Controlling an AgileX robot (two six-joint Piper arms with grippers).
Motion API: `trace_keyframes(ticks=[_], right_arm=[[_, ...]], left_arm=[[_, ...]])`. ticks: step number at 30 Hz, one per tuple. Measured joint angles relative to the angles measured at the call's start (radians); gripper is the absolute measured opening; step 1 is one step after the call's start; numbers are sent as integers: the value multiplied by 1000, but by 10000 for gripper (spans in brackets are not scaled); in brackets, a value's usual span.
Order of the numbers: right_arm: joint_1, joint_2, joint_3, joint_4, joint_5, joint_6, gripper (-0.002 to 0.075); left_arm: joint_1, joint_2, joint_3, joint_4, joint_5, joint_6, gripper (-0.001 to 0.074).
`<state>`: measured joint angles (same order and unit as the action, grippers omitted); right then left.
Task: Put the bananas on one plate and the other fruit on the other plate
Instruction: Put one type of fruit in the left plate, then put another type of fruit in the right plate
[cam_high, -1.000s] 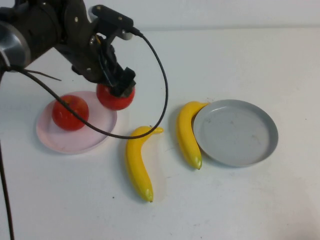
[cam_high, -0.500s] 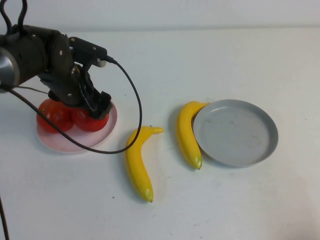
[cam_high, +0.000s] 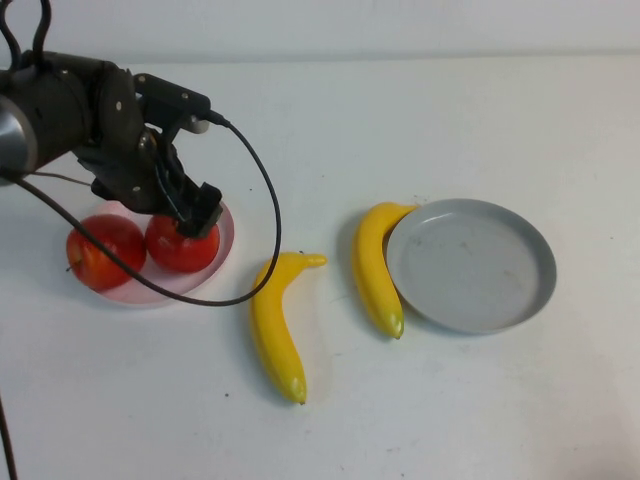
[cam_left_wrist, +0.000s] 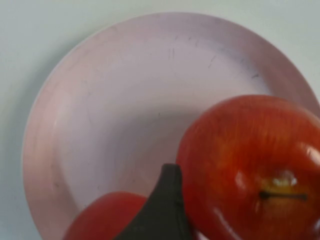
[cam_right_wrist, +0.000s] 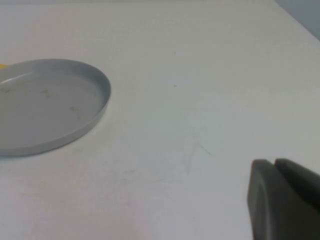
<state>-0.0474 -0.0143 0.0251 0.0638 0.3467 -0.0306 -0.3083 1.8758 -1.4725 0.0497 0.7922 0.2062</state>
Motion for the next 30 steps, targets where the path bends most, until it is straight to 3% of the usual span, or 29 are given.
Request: trace_keyframes(ticks=[5, 7, 9, 13, 16, 25, 30], right_arm=[[0, 0, 0, 0, 0, 0, -18], [0, 0, 0, 0, 0, 0, -18], [0, 0, 0, 0, 0, 0, -18], [0, 0, 0, 0, 0, 0, -18], [0, 0, 0, 0, 0, 0, -18], [0, 0, 0, 0, 0, 0, -18], [0, 0, 0, 0, 0, 0, -18]], left_arm=[[-14, -81, 1, 7, 22, -10, 663], [-24, -142, 7, 7, 44, -41, 620], [-33, -218, 33, 0, 56, -65, 513], [-36, -426, 175, -2, 20, -78, 144], [-36, -582, 329, 8, -35, -105, 46], [-36, -1115, 747, 13, -282, -161, 6], [-36, -1368, 903, 15, -316, -191, 4]])
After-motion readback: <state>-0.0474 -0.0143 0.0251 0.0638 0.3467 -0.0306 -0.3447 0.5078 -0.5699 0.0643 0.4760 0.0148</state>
